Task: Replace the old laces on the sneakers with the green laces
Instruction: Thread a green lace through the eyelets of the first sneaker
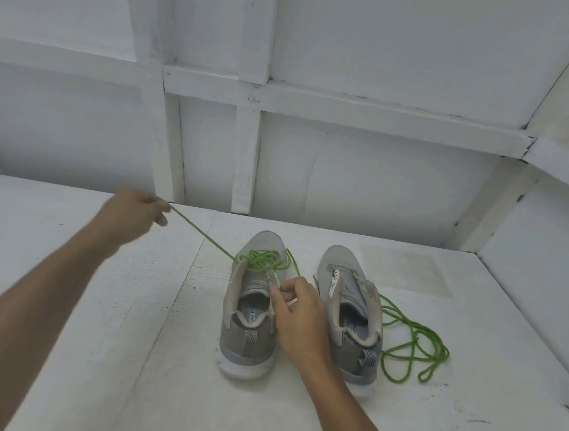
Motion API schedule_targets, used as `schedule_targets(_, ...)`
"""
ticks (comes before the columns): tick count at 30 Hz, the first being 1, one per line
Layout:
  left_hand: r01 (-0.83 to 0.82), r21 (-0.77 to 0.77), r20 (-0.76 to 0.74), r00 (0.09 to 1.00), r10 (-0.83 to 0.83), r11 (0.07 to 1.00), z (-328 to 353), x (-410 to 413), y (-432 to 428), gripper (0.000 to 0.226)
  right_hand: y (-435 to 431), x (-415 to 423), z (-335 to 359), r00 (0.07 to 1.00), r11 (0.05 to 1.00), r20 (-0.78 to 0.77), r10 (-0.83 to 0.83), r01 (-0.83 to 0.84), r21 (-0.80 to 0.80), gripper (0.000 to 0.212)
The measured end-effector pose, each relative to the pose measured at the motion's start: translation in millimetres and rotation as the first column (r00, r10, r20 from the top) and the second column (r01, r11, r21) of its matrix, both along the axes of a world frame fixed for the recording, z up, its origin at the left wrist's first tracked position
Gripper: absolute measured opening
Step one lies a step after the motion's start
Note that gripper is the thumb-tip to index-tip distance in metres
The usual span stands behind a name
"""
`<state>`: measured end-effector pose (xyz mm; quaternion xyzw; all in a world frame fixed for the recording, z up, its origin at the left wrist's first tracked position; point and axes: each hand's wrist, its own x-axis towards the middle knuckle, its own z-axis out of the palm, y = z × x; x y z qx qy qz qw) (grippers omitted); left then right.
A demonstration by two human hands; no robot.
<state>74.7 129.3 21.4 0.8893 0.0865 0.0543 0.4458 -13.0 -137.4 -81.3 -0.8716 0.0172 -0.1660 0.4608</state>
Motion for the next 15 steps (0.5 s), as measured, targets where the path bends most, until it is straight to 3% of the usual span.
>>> schedule_targets(3, 0.089, 0.041, 0.016, 0.996, -0.089, 0.995, -2, -2, -5, 0.037, 2, 1, 0, 1.000, 1.000, 0.007, -0.007, 0.007, 0.000, 0.019)
schedule_targets(6, 0.314, 0.114, -0.097, 0.948, -0.304, 0.943, -21, -16, -39, 0.053, 3, 2, -1, 1.000, 1.000, -0.002, -0.012, 0.012, 0.013, 0.022)
schedule_targets(9, 0.479, 0.264, -0.178, 0.877, -0.446, 0.837, -45, -25, -67, 0.030, 2, 3, -3, 1.000, 1.000, -0.005, -0.018, 0.018, 0.001, 0.022)
schedule_targets(15, 0.386, 0.311, -0.131, 0.923, -0.363, 0.868, -38, -18, -56, 0.022, 2, 1, -1, 1.000, 1.000, -0.009, -0.012, 0.012, 0.010, 0.020)
